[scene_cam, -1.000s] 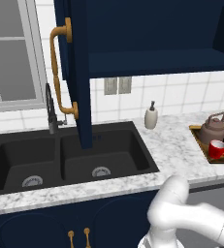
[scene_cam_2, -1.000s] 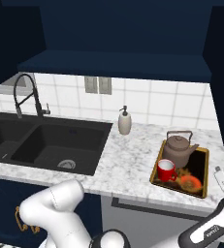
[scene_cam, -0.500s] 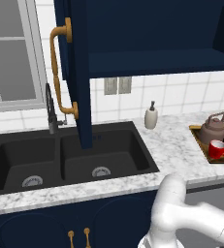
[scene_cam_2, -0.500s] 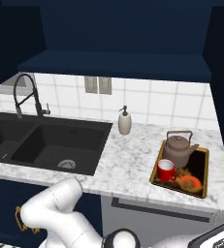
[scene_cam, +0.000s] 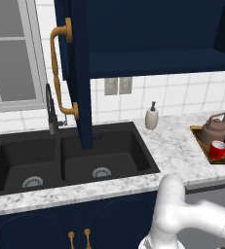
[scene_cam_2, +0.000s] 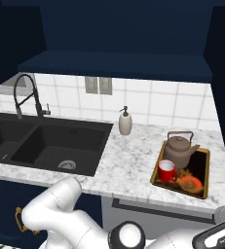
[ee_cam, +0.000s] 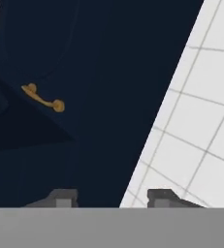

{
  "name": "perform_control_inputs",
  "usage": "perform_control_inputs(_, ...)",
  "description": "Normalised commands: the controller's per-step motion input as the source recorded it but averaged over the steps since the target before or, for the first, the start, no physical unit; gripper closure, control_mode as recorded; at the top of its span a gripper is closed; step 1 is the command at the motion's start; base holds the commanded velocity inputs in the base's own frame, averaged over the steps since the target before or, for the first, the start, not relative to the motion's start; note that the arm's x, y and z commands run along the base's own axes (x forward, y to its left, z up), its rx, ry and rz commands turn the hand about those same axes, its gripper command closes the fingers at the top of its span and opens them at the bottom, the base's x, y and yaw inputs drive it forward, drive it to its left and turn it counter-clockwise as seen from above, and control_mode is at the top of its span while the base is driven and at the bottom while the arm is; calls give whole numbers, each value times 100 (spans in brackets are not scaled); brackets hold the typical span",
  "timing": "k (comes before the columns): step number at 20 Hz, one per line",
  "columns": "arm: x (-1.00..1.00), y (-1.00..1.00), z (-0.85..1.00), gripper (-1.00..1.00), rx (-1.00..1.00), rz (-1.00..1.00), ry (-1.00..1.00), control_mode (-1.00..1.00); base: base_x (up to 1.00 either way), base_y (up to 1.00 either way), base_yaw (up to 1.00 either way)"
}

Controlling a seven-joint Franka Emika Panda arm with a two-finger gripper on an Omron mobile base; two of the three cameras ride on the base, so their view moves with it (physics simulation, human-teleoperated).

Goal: Pick the kettle from the counter and place it on the tray. Then pick the mug from the cabinet and place it on the tray. Then close the cabinet doors.

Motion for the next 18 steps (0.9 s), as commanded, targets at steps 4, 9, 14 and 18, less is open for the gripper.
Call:
perform_control_inputs(4,7,-19,28,100,31,0,-1,-100,0,0,0)
perform_control_inputs(9,28,1,22,100,15,0,-4,-100,0,0,0)
perform_control_inputs(14,28,0,22,100,21,0,-3,-100,0,0,0)
perform_control_inputs(18,15,0,39,100,20,2,-17,-100,0,0,0)
